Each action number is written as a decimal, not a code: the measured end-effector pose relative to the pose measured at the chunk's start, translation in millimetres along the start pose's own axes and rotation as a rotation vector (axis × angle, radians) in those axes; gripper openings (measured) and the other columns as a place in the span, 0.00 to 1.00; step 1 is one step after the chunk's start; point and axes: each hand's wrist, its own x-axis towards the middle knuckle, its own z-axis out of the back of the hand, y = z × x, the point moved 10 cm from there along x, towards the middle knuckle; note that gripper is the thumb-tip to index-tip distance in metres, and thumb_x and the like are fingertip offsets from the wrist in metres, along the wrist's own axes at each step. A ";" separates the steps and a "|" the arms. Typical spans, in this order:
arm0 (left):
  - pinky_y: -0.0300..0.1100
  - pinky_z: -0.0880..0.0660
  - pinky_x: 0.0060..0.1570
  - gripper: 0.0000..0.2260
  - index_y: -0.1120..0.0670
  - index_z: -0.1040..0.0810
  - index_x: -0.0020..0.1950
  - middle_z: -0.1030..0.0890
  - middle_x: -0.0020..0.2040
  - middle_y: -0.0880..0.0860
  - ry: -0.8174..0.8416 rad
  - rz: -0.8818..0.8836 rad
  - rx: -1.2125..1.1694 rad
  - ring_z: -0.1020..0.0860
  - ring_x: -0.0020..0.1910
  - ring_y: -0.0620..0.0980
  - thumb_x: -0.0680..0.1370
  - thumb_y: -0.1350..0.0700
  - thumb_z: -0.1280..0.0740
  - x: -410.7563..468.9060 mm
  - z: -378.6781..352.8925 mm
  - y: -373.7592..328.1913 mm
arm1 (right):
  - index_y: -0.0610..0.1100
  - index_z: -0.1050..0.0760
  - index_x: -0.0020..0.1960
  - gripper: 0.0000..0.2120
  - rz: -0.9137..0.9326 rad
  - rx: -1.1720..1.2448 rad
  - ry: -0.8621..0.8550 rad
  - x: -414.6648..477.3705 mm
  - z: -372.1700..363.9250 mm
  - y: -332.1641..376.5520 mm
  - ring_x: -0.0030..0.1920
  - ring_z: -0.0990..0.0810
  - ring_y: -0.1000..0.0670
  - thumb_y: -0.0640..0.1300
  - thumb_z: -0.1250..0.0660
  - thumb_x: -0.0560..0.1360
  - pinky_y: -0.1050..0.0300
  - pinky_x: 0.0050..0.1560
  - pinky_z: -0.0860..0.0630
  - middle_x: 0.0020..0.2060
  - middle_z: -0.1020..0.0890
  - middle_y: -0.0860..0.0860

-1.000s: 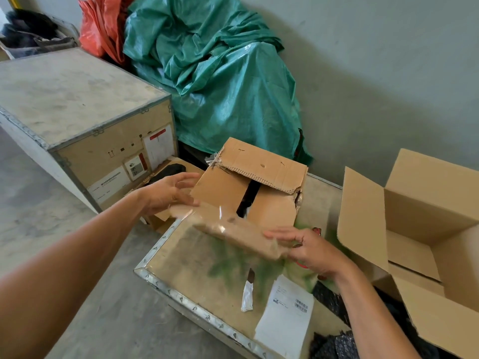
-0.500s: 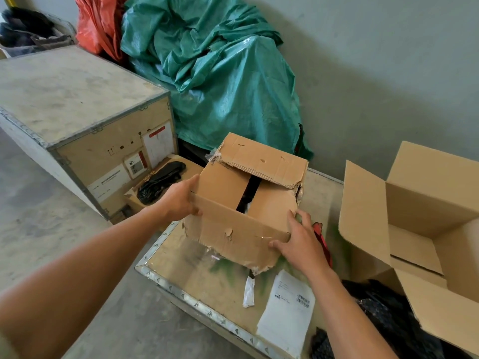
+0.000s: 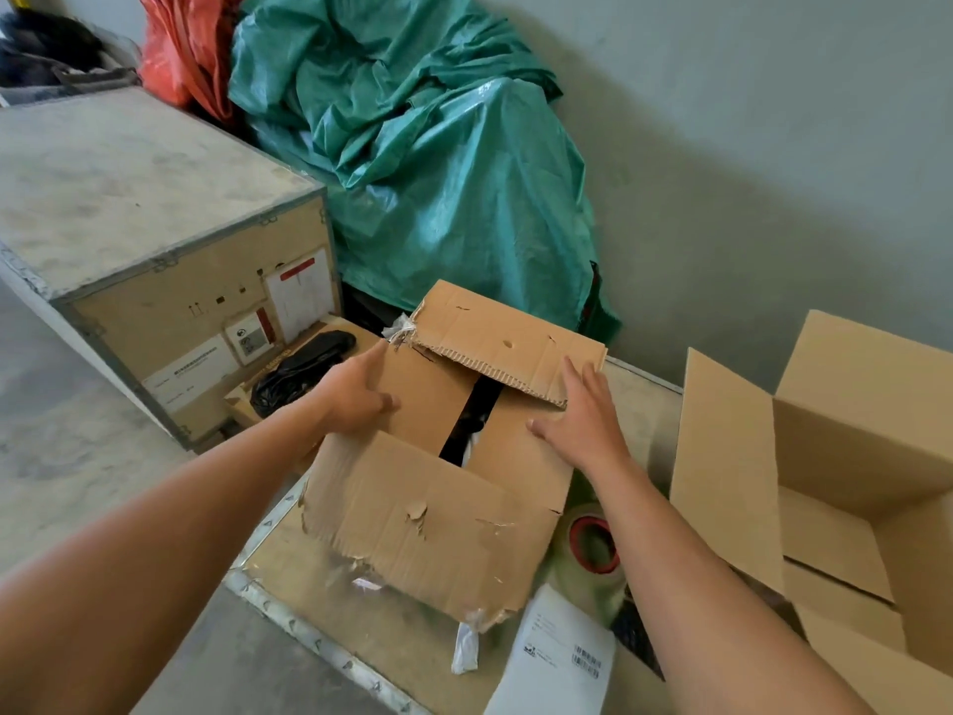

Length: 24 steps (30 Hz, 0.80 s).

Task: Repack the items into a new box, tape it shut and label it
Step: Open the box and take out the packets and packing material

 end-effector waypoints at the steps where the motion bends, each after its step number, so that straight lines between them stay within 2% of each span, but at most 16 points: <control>1: 0.53 0.33 0.70 0.42 0.45 0.50 0.84 0.32 0.76 0.56 0.009 -0.005 -0.025 0.29 0.71 0.57 0.78 0.53 0.27 1.6 0.0 1.9 | 0.49 0.49 0.83 0.42 0.019 0.008 -0.023 3.8 1.7 -0.1 0.82 0.49 0.44 0.50 0.28 0.78 0.43 0.79 0.46 0.82 0.44 0.47; 2: 0.51 0.30 0.68 0.42 0.43 0.49 0.83 0.30 0.75 0.55 0.020 -0.013 -0.063 0.26 0.67 0.54 0.78 0.54 0.27 2.8 -1.6 3.8 | 0.48 0.44 0.82 0.37 0.050 0.032 -0.071 6.7 6.4 0.1 0.80 0.44 0.45 0.49 0.30 0.79 0.44 0.78 0.42 0.80 0.37 0.47; 4: 0.40 0.26 0.55 0.41 0.41 0.48 0.83 0.24 0.65 0.48 0.038 -0.032 -0.165 0.23 0.54 0.43 0.78 0.57 0.27 4.2 -5.5 7.4 | 0.47 0.33 0.78 0.26 0.112 0.071 -0.183 8.2 17.8 0.7 0.77 0.36 0.47 0.48 0.33 0.82 0.47 0.75 0.37 0.75 0.28 0.50; 6: 0.32 0.29 0.43 0.39 0.40 0.46 0.82 0.24 0.57 0.42 0.030 -0.033 -0.232 0.24 0.47 0.38 0.79 0.60 0.28 4.1 -8.7 10.3 | 0.47 0.27 0.74 0.21 0.179 0.066 -0.274 9.2 25.3 -1.3 0.77 0.34 0.48 0.52 0.38 0.84 0.46 0.77 0.37 0.73 0.25 0.51; 7: 0.31 0.30 0.40 0.39 0.39 0.46 0.82 0.25 0.56 0.41 0.020 -0.028 -0.256 0.24 0.47 0.38 0.79 0.61 0.29 4.8 -9.9 11.6 | 0.47 0.25 0.73 0.21 0.201 0.091 -0.321 11.3 31.1 -3.2 0.76 0.33 0.48 0.54 0.41 0.84 0.46 0.76 0.36 0.72 0.24 0.51; 8: 0.32 0.29 0.40 0.39 0.39 0.46 0.81 0.25 0.55 0.41 0.017 -0.025 -0.280 0.24 0.47 0.39 0.79 0.61 0.29 5.4 -11.1 12.9 | 0.47 0.24 0.72 0.21 0.214 0.139 -0.377 14.0 39.7 -4.2 0.74 0.30 0.48 0.55 0.42 0.85 0.47 0.74 0.32 0.71 0.23 0.50; 10: 0.36 0.28 0.41 0.39 0.37 0.46 0.81 0.25 0.54 0.41 0.023 -0.022 -0.313 0.22 0.49 0.41 0.79 0.61 0.30 5.3 -13.2 15.1 | 0.47 0.22 0.70 0.20 0.207 0.242 -0.543 20.4 64.2 -5.4 0.65 0.25 0.48 0.55 0.40 0.84 0.51 0.62 0.24 0.64 0.23 0.48; 12: 0.38 0.27 0.42 0.38 0.36 0.46 0.80 0.26 0.55 0.42 0.039 -0.018 -0.320 0.22 0.51 0.43 0.79 0.61 0.30 6.6 -14.3 17.2 | 0.48 0.22 0.70 0.20 0.146 0.286 -0.698 28.4 88.2 -6.0 0.54 0.26 0.48 0.55 0.37 0.83 0.57 0.49 0.27 0.54 0.26 0.47; 13: 0.38 0.27 0.42 0.38 0.35 0.46 0.80 0.25 0.57 0.43 0.047 -0.016 -0.324 0.22 0.52 0.43 0.79 0.60 0.30 7.3 -14.4 17.7 | 0.48 0.24 0.73 0.21 0.114 0.309 -0.719 34.9 95.8 -4.1 0.50 0.27 0.50 0.55 0.37 0.83 0.60 0.45 0.29 0.51 0.27 0.47; 15: 0.39 0.26 0.44 0.39 0.35 0.46 0.80 0.25 0.61 0.46 0.061 -0.016 -0.331 0.23 0.54 0.44 0.79 0.60 0.30 8.7 -13.6 19.5 | 0.48 0.35 0.80 0.25 0.073 0.344 -0.677 51.4 99.5 2.8 0.50 0.26 0.51 0.54 0.39 0.84 0.64 0.45 0.31 0.54 0.25 0.47; 17: 0.40 0.26 0.46 0.39 0.34 0.46 0.80 0.25 0.64 0.48 0.074 -0.015 -0.329 0.23 0.55 0.44 0.79 0.60 0.30 10.0 -13.3 20.6 | 0.49 0.48 0.83 0.29 0.065 0.341 -0.570 67.3 91.5 8.9 0.65 0.25 0.50 0.50 0.42 0.86 0.65 0.58 0.31 0.69 0.27 0.46; 18: 0.39 0.26 0.46 0.38 0.35 0.46 0.80 0.25 0.64 0.48 0.079 -0.015 -0.329 0.23 0.55 0.44 0.79 0.60 0.30 10.4 -13.3 21.0 | 0.49 0.53 0.84 0.31 0.061 0.321 -0.477 75.8 81.2 10.3 0.74 0.32 0.49 0.48 0.42 0.86 0.62 0.66 0.34 0.78 0.34 0.47; 20: 0.38 0.27 0.45 0.38 0.35 0.46 0.80 0.25 0.63 0.47 0.081 -0.016 -0.326 0.24 0.55 0.43 0.80 0.60 0.31 10.7 -12.7 20.9 | 0.48 0.56 0.84 0.32 0.037 0.170 -0.233 93.8 50.3 5.5 0.82 0.47 0.48 0.48 0.44 0.86 0.51 0.77 0.43 0.83 0.47 0.49; 21: 0.39 0.27 0.46 0.38 0.35 0.46 0.80 0.26 0.63 0.46 0.081 -0.014 -0.322 0.24 0.55 0.42 0.80 0.60 0.31 10.9 -12.6 20.7 | 0.46 0.55 0.84 0.31 0.021 0.063 -0.107 99.2 33.3 -1.5 0.82 0.52 0.48 0.49 0.45 0.86 0.45 0.80 0.47 0.83 0.50 0.48; 22: 0.41 0.26 0.48 0.38 0.35 0.46 0.80 0.26 0.64 0.47 0.081 -0.011 -0.322 0.24 0.55 0.42 0.80 0.60 0.31 11.8 -12.1 20.9 | 0.44 0.54 0.84 0.31 0.008 -0.032 -0.004 101.5 18.8 -9.2 0.83 0.54 0.47 0.51 0.45 0.86 0.40 0.80 0.48 0.83 0.51 0.47; 24: 0.45 0.25 0.54 0.39 0.35 0.46 0.81 0.25 0.64 0.48 0.078 0.000 -0.309 0.23 0.56 0.43 0.79 0.60 0.30 12.9 -11.3 19.9 | 0.43 0.54 0.84 0.33 -0.004 -0.127 0.099 101.4 4.6 -19.4 0.83 0.55 0.45 0.53 0.44 0.85 0.38 0.80 0.46 0.83 0.51 0.47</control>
